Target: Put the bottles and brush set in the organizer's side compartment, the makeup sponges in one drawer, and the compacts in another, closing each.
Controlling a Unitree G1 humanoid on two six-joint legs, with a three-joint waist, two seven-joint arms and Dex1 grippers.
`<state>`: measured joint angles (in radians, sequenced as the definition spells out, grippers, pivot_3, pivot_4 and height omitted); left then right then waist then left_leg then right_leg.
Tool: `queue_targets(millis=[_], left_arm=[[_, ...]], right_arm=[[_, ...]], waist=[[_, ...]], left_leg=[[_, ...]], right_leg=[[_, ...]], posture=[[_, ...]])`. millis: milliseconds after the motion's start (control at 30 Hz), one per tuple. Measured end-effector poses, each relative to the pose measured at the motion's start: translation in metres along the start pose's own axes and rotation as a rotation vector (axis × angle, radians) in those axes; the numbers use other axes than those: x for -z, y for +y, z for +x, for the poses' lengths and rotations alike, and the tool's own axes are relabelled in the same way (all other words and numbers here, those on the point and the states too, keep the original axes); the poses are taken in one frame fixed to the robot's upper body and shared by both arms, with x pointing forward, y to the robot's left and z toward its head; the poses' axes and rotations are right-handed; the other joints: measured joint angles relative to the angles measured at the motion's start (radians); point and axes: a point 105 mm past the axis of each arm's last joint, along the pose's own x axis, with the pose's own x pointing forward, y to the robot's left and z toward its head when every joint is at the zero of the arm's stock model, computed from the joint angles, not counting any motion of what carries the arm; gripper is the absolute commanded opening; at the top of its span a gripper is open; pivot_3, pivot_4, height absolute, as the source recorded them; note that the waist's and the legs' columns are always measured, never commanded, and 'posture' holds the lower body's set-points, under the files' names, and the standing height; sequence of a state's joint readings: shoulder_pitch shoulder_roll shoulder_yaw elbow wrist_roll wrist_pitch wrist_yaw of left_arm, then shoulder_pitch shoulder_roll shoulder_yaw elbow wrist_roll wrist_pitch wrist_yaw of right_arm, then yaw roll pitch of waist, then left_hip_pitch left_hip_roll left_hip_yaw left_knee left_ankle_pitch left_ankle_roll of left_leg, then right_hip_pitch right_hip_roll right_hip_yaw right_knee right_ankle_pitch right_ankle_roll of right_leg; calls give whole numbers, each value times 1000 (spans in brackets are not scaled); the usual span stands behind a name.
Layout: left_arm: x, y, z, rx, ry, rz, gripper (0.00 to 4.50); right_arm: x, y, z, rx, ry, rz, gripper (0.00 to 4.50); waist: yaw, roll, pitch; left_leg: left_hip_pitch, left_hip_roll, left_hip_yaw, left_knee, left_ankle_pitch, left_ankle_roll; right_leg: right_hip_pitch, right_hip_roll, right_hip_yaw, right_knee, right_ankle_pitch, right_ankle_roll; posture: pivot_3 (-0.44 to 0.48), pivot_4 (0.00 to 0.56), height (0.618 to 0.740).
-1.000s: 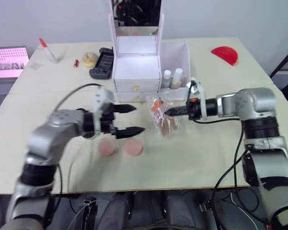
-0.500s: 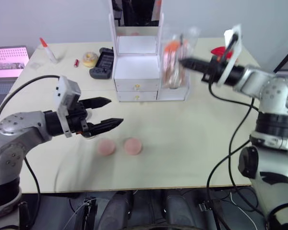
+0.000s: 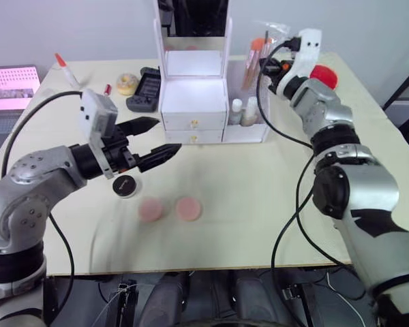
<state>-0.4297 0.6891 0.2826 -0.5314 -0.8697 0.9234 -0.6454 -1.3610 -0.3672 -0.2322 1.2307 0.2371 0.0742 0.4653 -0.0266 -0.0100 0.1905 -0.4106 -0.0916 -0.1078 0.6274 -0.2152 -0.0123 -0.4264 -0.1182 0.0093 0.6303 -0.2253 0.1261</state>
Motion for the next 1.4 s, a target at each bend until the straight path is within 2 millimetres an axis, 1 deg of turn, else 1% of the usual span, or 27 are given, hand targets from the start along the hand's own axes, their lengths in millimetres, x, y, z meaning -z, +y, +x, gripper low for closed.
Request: queue_targets(millis=[33,133,167,200,233,267,333,367,533,733,800,867,900,933,967,1000,1067,1133,1200,1233,1267,1333,1400], left_arm=[[0,0,0,3,-2,-2,4453],[-1,0,0,1,-7,-6,4500],[-2,0,0,0,-10,-8,4500],[-3,-1,0,2,-15,-8,4500],[-5,-1,0,5,-20,-7,4500],[-5,-1,0,3,-20,-5,4500],[-6,0,0,-5,-18,-4,4500],[-6,0,0,-6,-18,-5,4500],[-6,-1,-1,-3,-15,-6,4500],[-3,1,-4,-11,-6,0,4500],[3,3,-8,-22,15,-9,4500],[11,7,-13,-44,43,-15,4500],[14,11,-17,-61,57,-16,4500],[19,16,-24,-87,77,-11,4500],[24,22,-32,-122,97,-12,4500],[30,29,-43,-162,124,-14,4500],[37,38,-56,-208,148,-18,4500],[42,46,-73,-247,160,-22,4500],[45,57,-89,-304,169,-35,4500],[46,60,-96,-322,173,-35,4500],[47,65,-108,-352,188,-29,4500],[55,75,-130,-411,231,-34,4500],[63,82,-148,-463,255,-49,4500]], right_arm=[[0,0,1,5,-2,-6,0],[4,7,4,-1,4,-18,1136],[7,9,5,-2,9,-17,1619],[11,10,5,-2,18,-18,1998],[13,10,5,1,24,-18,2614],[14,10,5,5,27,-22,3111],[15,10,6,10,27,-22,4072],[15,10,6,10,25,-20,4467],[12,15,7,-22,14,-13,4467],[-8,28,6,-145,-30,-35,4467],[-22,27,-1,-203,-59,-45,4467],[-31,22,-14,-249,-77,-61,4467],[-34,16,-27,-273,-76,-80,4467],[-33,8,-49,-303,-59,-118,4467],[-28,-2,-67,-311,-24,-136,4467],[-18,-11,-91,-325,37,-151,4467],[-10,-15,-121,-360,97,-137,4467],[-8,-22,-159,-390,155,-155,4467],[-14,-33,-187,-374,186,-207,4467],[-14,-37,-198,-370,207,-232,4467],[-11,-43,-215,-365,242,-270,4467],[1,-56,-239,-336,305,-279,4467],[13,-65,-253,-310,347,-277,4467]], waist=[[-1,0,0],[-12,0,0],[-15,0,0],[-17,0,0],[-18,0,0],[-18,0,0],[-19,0,0],[-19,0,0],[-19,0,0],[-18,0,0],[-17,0,0],[-12,0,0],[-7,0,0],[3,0,0],[9,1,0],[14,1,0],[14,1,1],[14,2,1],[12,2,1],[12,1,0],[14,0,0],[14,0,0],[13,0,0]], left_leg=[[0,0,0,0,0,0],[0,0,-1,0,0,0],[0,0,-1,0,0,0],[0,0,-1,0,0,0],[0,0,-1,0,0,0],[0,0,-1,-1,0,0],[0,0,-1,-1,0,0],[0,0,-1,-1,0,0],[0,0,-1,-1,0,0],[0,0,-1,-1,0,0],[0,0,-1,-1,0,0],[0,0,-1,-1,0,0],[0,0,-2,-1,0,0],[0,0,-2,-1,0,0],[0,0,-1,-1,-1,1],[0,0,-1,-1,-1,1],[0,0,0,-1,-1,1],[0,1,1,-1,-1,1],[1,2,3,-1,-1,1],[1,3,3,-1,-1,1],[2,3,4,-1,-1,1],[2,3,6,-1,-1,2],[2,3,8,0,-2,2]], right_leg=[[0,0,0,0,0,0],[0,0,0,0,0,0],[0,0,0,0,0,0],[0,0,0,0,0,0],[0,0,0,0,0,0],[0,0,0,0,0,0],[0,1,0,0,0,0],[0,1,0,0,0,0],[0,1,0,0,0,0],[0,1,0,0,0,0],[0,1,0,0,0,0],[0,1,0,0,0,0],[0,1,0,0,0,0],[0,1,0,-1,0,0],[0,0,0,-1,0,0],[0,0,0,-1,0,0],[-1,0,1,-1,0,0],[0,0,1,-1,-2,-4],[0,0,2,-1,-3,-4],[1,0,2,-1,-3,-4],[1,0,1,-2,-4,-4],[2,-1,2,-3,-4,-5],[1,-1,5,-3,-4,-5]], posture=[[0,150,738],[0,150,738],[0,150,738],[0,150,738],[0,150,738],[0,150,738],[0,150,738],[0,150,738],[0,150,738],[0,150,738],[0,150,738],[0,150,738],[0,150,738],[0,150,738],[0,150,738],[0,150,738],[0,150,738],[0,150,738],[0,150,738],[0,150,738],[0,150,738],[0,150,738],[0,150,738]])
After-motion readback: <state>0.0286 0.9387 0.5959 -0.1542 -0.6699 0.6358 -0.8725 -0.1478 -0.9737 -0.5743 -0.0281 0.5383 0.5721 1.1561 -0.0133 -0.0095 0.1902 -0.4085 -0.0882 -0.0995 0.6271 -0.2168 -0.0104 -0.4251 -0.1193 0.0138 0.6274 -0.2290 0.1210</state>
